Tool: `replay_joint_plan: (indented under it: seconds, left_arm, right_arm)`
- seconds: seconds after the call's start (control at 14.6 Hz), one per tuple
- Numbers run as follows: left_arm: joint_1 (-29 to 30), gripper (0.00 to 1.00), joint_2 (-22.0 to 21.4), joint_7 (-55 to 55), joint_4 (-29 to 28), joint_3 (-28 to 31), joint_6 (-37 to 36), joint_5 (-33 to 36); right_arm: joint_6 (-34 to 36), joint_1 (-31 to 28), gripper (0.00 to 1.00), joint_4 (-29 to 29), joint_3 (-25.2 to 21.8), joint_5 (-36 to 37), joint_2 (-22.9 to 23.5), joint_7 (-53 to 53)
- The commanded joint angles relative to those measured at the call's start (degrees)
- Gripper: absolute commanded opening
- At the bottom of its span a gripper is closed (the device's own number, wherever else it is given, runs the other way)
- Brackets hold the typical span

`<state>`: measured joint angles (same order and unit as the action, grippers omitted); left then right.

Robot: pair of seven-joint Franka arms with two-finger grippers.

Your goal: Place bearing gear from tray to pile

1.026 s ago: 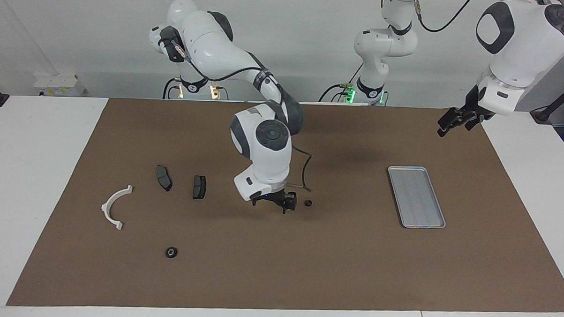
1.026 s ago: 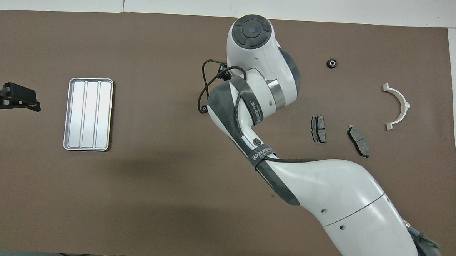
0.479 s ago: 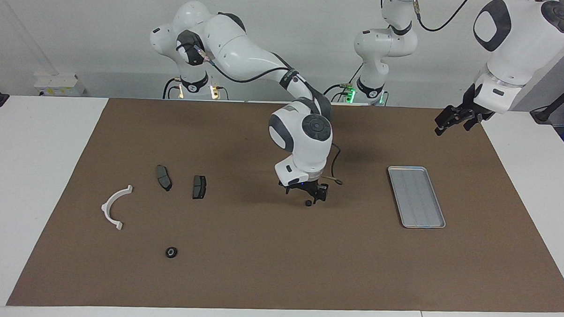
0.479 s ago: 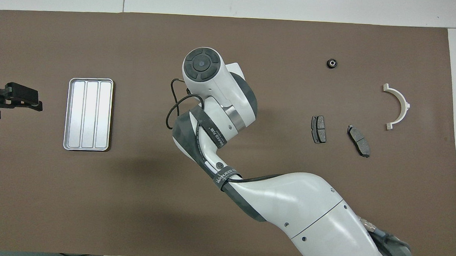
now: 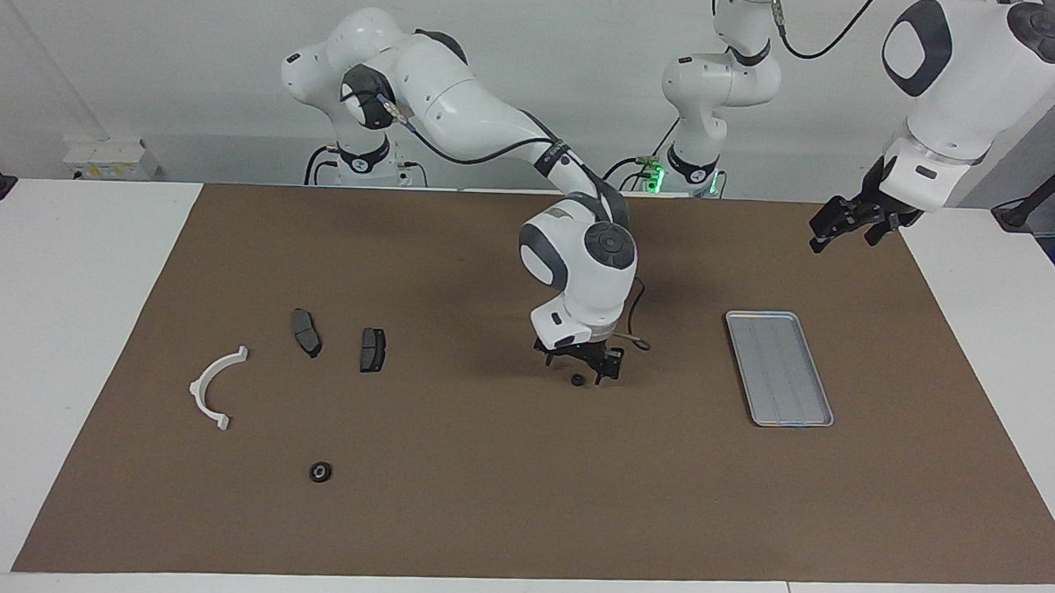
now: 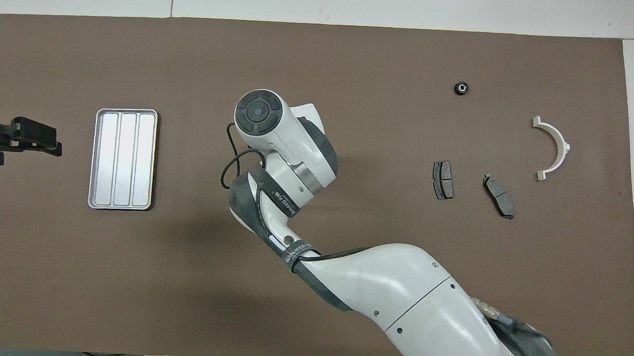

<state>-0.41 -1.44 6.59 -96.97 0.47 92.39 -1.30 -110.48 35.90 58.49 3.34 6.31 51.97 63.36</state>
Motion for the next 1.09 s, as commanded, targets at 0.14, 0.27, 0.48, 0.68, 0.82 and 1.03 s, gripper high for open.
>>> replay_joint_plan:
  seconds: [0.14,0.27,0.48,0.68,0.82,1.03]
  left_arm:
    - [-0.03,1.0,-1.02,-0.35,-0.77,0.14,-0.28,-0.02]
    - [-0.03,1.0,-1.2,-0.79,-1.2,0.14,-0.28,-0.02]
    - [-0.03,1.0,-0.85,-0.97,0.02,0.93,-2.12,-0.37]
    - [-0.03,1.0,-0.93,-0.7,0.03,0.41,-1.95,-0.37]
    - [-0.03,1.0,-0.93,-0.53,-0.15,0.32,-1.69,-0.37]
    - [-0.03,1.0,-0.94,-0.44,-0.15,0.14,-1.51,-0.37]
  right_arm:
    - [-2.19,0.66,0.92,0.22,0.09,1.95,1.29,2.64]
    - [-2.8,0.66,0.86,0.31,0.09,1.95,1.56,2.73]
    - [-2.81,0.58,0.75,0.4,0.09,2.04,1.73,2.73]
    - [-2.89,0.58,0.53,0.31,0.09,2.04,1.64,2.65]
    - [-2.98,0.58,0.36,0.31,0.09,1.95,1.64,2.56]
    - [-2.89,0.49,0.07,0.31,0.0,2.13,1.56,1.77]
